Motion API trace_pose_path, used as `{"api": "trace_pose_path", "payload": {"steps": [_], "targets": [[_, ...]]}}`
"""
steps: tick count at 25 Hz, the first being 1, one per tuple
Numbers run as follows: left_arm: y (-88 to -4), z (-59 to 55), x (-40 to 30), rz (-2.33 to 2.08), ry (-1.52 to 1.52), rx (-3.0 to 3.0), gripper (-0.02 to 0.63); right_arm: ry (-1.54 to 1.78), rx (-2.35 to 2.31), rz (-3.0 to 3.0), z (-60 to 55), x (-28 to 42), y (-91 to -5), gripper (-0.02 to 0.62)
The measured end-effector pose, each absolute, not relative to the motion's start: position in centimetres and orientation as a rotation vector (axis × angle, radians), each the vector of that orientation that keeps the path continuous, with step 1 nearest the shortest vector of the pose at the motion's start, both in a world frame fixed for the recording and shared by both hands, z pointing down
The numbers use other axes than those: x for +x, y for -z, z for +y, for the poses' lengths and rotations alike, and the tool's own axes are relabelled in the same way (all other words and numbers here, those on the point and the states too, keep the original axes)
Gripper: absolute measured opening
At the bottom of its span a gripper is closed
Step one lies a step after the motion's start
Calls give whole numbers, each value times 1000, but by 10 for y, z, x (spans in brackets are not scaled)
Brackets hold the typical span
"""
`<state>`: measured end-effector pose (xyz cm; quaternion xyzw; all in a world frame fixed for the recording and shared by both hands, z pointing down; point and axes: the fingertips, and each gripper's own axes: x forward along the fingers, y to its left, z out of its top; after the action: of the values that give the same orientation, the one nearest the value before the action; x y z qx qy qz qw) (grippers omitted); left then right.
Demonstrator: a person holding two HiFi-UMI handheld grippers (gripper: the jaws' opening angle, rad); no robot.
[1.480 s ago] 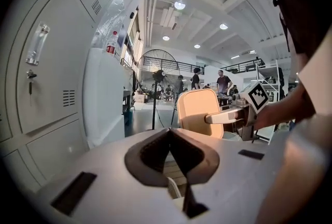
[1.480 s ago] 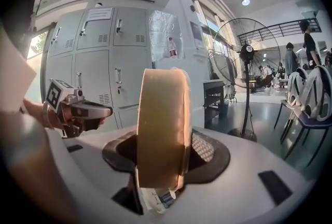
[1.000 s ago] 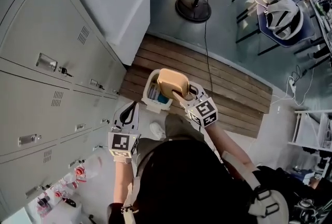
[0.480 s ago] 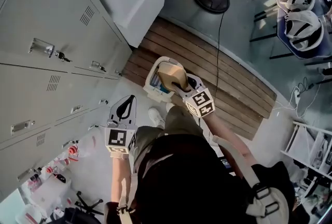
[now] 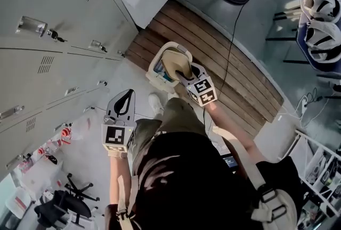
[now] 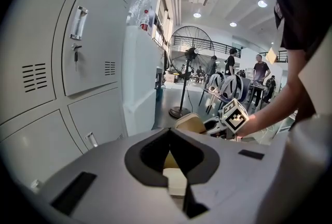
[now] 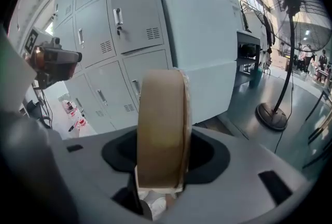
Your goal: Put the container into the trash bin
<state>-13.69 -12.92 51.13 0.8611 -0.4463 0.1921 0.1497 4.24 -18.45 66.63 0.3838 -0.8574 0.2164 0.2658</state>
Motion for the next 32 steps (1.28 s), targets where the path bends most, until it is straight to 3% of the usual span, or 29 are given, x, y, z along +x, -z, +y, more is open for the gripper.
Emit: {"api": "trace_pose_path", "payload": {"steps": [32], "targets": [[-585,-134,-151,-1386,-661,2223,9,-820,874,-2025,-216,46,-877,225]]}}
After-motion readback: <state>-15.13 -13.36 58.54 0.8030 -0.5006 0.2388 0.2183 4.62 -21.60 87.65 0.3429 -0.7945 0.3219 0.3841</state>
